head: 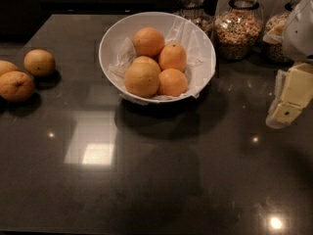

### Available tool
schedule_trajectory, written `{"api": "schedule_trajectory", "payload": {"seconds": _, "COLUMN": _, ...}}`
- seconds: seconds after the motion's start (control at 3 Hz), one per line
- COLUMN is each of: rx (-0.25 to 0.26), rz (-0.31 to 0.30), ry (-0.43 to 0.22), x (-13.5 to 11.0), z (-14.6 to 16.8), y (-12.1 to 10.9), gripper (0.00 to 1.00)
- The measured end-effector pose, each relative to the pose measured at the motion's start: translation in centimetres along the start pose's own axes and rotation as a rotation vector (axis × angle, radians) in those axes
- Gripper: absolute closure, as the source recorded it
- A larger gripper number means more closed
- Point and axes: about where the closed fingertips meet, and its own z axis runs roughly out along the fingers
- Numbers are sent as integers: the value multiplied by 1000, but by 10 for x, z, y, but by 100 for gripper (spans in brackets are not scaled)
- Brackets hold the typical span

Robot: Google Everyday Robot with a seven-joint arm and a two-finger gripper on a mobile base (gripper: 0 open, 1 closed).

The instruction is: Pick orange from white bowl

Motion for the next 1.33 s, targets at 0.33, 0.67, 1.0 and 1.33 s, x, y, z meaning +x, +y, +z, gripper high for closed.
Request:
{"api": "schedule_trajectory", "payload": {"seconds": 0.33, "rx": 1, "rz": 0, "ry": 0, "x": 0, "z": 0, "y": 0, "gripper": 0}}
{"api": "schedule_trajectory", "payload": {"seconds": 0.67, "rx": 38, "rz": 8, "ry": -31, "x": -14, "z": 2, "y": -17, "gripper": 0}}
{"api": "schedule_trajectory", "payload": {"seconds": 1.0, "rx": 69, "rz": -17, "ry": -65, "x": -42, "z": 12, "y": -43, "gripper": 0}}
{"api": "schedule_trajectory", "payload": {"seconds": 1.33, "rx": 72, "rz": -77, "ry": -103, "x": -80, "z": 28, "y": -80, "gripper": 0}}
